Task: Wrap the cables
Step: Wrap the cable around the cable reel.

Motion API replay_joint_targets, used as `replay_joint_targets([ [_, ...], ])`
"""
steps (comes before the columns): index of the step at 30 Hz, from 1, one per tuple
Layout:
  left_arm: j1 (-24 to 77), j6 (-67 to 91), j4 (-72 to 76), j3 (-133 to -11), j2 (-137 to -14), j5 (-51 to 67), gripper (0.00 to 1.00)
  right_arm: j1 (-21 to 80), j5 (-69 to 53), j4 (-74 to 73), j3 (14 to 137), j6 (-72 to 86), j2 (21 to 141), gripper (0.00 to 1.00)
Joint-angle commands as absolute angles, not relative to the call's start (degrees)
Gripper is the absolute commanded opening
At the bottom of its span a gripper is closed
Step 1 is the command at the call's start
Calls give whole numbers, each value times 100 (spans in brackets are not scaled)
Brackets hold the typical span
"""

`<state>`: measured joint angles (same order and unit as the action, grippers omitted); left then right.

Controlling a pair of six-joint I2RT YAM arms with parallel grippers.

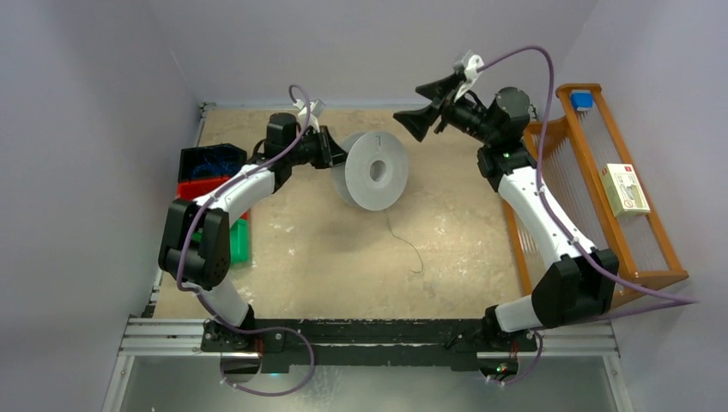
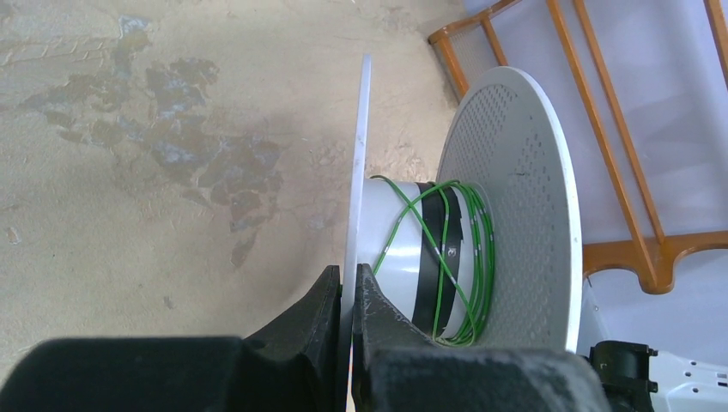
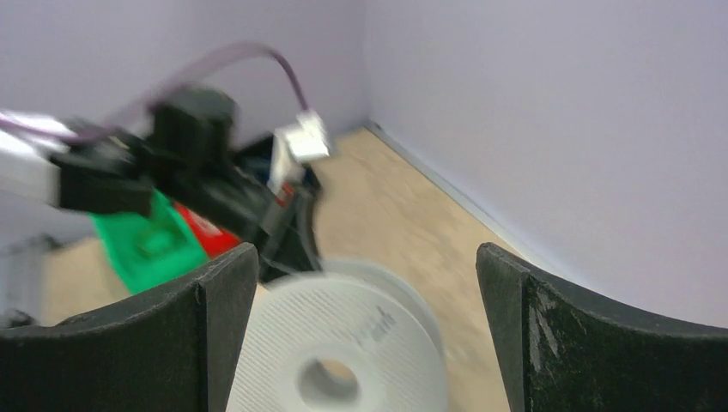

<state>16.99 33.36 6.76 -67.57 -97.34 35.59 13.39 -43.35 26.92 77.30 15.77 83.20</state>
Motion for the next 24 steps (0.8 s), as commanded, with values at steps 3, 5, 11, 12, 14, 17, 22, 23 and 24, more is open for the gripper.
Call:
replay_joint_targets([
  [3, 1670, 3279, 1097, -6829, -9377, 3660, 0, 1270, -3453, 743, 6863, -1533, 7976, 99],
  [5, 1670, 3288, 1098, -6816, -9385, 3566, 0, 1273, -3596, -24, 6839, -2325, 7959, 98],
  [11, 1623, 3301, 1107, -6828, -9439, 3452, 0, 1430, -3535, -1548, 6107, -4265, 7698, 93],
  [12, 1606, 3298, 1107, -6837, -9445, 3441, 0, 1472, -3444, -1716, 5980, -4486, 7669, 92],
  [14, 1568, 3311, 1107, -6831, -9440, 3434, 0, 1581, -3227, -1998, 5761, -4853, 7652, 90],
  [17, 1526, 3313, 1131, -6784, -9418, 3403, 0, 1746, -3045, -2500, 5562, -5343, 7762, 89],
  [22, 1488, 3300, 1162, -6764, -9398, 3359, 0, 2117, -2941, -3120, 5397, -5786, 7944, 88],
  [23, 1486, 3295, 1162, -6767, -9396, 3351, 0, 2220, -2918, -3160, 5353, -5803, 7925, 88],
  [24, 1485, 3288, 1160, -6760, -9391, 3345, 0, 2330, -2877, -3158, 5316, -5804, 7905, 88],
])
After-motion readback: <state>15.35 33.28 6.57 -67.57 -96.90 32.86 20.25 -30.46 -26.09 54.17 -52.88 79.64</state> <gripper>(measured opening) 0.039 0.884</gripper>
